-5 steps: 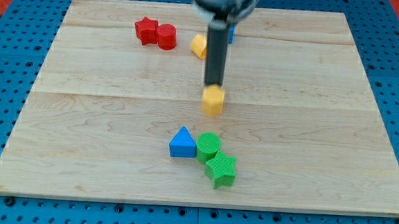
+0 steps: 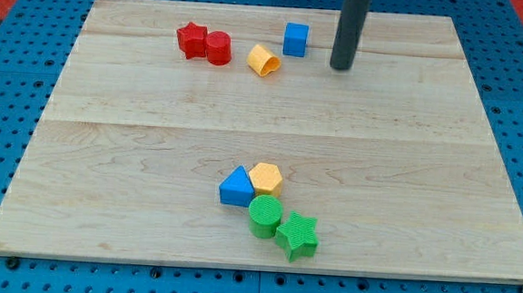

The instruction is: Slide the blue cube to the yellow hexagon

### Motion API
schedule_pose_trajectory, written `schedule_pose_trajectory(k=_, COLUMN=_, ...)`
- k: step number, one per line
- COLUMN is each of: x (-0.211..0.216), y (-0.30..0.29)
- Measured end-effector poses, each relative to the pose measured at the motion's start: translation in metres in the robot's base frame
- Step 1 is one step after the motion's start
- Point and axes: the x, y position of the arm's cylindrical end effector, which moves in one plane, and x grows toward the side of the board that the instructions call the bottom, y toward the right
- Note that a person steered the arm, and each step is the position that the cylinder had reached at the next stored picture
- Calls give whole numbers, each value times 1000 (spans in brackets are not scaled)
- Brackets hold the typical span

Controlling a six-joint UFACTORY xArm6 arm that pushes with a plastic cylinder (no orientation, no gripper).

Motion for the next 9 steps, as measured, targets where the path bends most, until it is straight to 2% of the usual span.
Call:
schedule_pose_trajectory(k=1, x=-73, y=-20)
schedule_pose_trajectory(k=2, x=-13, y=-113)
schedule_pose_trajectory(k=3, x=26, y=-111)
schedule_pose_trajectory(k=4, x=-25, y=-129)
schedule_pose_trajectory(k=5, x=-47, y=-113)
schedule_pose_trajectory(k=6, x=-20, y=-84)
schedule_pose_trajectory(k=7, x=26, y=-75)
schedule_pose_trajectory(k=8, x=3, y=-73)
schedule_pose_trajectory(k=9, x=40, y=-62)
